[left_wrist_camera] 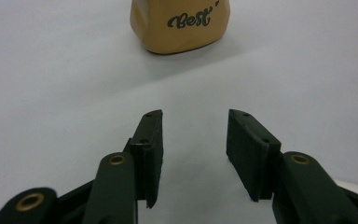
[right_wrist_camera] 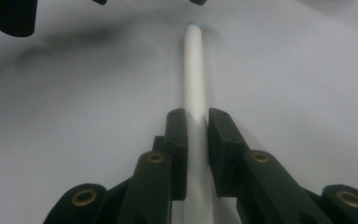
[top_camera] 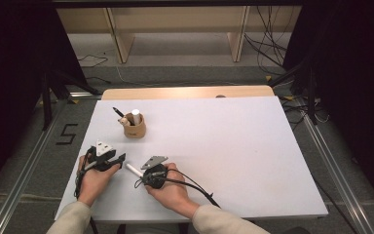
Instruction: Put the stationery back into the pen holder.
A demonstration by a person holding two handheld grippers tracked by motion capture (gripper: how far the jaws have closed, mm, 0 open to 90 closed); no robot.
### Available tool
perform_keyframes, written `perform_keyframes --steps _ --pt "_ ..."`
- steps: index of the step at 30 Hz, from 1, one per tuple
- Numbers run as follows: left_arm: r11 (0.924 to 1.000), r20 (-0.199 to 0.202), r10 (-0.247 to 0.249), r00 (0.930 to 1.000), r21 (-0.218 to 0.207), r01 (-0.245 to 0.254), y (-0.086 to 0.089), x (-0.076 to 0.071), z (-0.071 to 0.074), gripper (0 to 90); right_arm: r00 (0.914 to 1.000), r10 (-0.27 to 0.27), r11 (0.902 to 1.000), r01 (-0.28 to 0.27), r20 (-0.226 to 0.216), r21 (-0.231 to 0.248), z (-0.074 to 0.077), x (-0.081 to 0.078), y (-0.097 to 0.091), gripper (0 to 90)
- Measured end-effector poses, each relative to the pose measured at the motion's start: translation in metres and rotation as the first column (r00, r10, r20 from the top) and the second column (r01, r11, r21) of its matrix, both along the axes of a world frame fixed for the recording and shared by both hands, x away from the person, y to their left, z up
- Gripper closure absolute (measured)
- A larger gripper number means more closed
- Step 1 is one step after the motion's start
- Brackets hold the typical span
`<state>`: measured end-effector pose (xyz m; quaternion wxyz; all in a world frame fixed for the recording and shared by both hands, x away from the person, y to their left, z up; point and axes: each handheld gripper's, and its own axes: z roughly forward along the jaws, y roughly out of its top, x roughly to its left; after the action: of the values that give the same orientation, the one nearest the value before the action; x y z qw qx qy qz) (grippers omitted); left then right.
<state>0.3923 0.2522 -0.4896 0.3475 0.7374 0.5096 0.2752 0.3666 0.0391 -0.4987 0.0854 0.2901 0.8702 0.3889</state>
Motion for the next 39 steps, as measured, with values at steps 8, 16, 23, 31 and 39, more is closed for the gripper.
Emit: perform_keyframes --steps 8,16,23,31,39 --pt "0.9990 0.028 0.026 0.9993 -0.038 -0.025 0.001 -0.001 0.004 54.4 0.9999 -0.010 0.9997 0.009 0.011 0.025 0.004 0.002 -0.006 79.4" --pt "0.9825 0.048 0.030 0.9984 -0.185 -0.021 -0.007 -0.004 0.011 47.8 0.9975 -0.059 0.9965 0.056 0.039 0.062 0.016 0.012 -0.029 79.3" --pt "0.9459 0.043 -0.023 0.9988 -0.323 0.036 -0.034 -0.003 0.017 44.1 0.9939 -0.087 0.9928 0.080 0.068 0.089 0.019 0.017 -0.049 79.3" --pt "0.9177 0.014 -0.037 0.9992 -0.395 0.040 -0.054 0.003 0.017 41.8 0.9921 -0.094 0.9912 0.085 0.084 0.102 0.019 0.017 -0.052 79.3" --pt "0.9155 -0.008 -0.027 0.9996 -0.402 0.022 -0.056 0.004 0.014 40.0 0.9905 -0.101 0.9898 0.090 0.094 0.110 0.019 0.016 -0.050 79.3"
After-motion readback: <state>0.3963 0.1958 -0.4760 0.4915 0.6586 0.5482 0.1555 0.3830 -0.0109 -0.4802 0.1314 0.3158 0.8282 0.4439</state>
